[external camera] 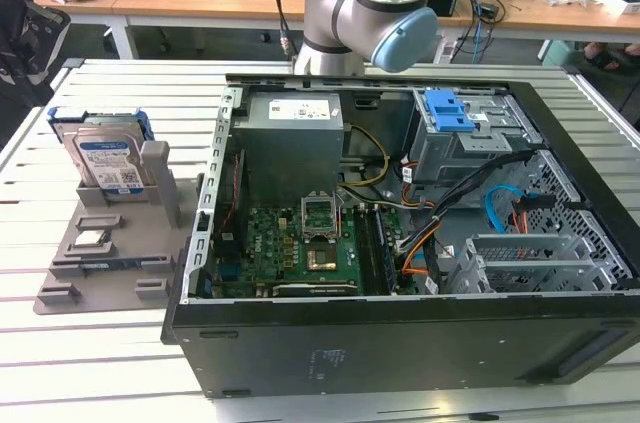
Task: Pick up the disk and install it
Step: 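Reach for the disk, then pick up the disk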
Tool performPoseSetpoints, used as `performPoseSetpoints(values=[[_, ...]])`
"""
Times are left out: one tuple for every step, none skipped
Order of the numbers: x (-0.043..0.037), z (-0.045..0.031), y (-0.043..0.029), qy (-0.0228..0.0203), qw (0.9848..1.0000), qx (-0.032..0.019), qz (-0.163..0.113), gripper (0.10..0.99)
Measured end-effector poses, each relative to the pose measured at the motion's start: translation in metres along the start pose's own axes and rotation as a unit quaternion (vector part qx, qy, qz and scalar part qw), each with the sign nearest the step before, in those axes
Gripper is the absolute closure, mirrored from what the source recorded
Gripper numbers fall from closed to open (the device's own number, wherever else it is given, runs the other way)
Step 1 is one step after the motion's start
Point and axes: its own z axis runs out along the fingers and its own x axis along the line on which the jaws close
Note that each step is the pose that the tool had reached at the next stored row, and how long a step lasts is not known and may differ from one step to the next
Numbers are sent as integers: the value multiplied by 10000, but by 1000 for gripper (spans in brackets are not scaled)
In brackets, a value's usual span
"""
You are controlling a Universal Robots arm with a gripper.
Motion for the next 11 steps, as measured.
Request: performPoseSetpoints(values=[[0,0,0,0,10000,0,0,984],[0,0,0,0,10000,0,0,984],[0,0,0,0,10000,0,0,984],[0,0,0,0,10000,0,0,984],[0,0,0,0,10000,0,0,984],[0,0,0,0,10000,0,0,984],[1,0,0,0,10000,0,0,984],[1,0,0,0,10000,0,0,984],[1,0,0,2,10000,-1,-41,984],[2,-1,0,7,9999,-3,-143,984],[1,0,0,13,9996,-6,-289,984]])
